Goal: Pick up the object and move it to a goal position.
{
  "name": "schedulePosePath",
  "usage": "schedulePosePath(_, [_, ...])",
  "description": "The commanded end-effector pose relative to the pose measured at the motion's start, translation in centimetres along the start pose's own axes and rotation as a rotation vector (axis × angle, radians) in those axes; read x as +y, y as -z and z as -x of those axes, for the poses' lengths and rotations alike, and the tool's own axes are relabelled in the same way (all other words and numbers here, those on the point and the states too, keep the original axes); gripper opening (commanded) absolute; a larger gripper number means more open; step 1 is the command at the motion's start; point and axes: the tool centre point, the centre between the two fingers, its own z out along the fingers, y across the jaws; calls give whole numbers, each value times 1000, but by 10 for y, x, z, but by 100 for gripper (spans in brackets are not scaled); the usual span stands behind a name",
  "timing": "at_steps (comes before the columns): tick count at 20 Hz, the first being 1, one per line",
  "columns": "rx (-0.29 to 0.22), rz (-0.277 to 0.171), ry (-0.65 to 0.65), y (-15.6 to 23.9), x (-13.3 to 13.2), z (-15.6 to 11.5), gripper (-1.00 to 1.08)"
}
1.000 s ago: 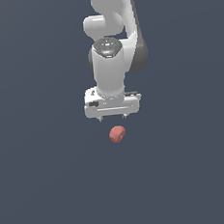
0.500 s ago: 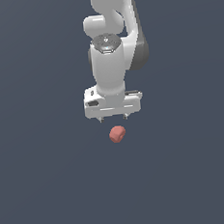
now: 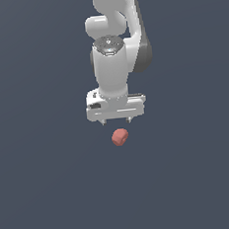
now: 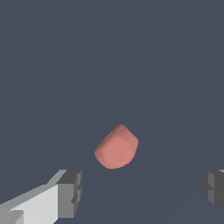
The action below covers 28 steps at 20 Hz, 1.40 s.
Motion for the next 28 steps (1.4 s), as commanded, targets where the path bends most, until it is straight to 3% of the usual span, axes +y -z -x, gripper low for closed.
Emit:
schedulePosePath(1, [-2,0,-25,-3,0,1,100])
schedulePosePath(9, [-10,-1,-162,-20,-2,4,100])
schedulePosePath(28, [-32,15,-640,-75,-6,18,100])
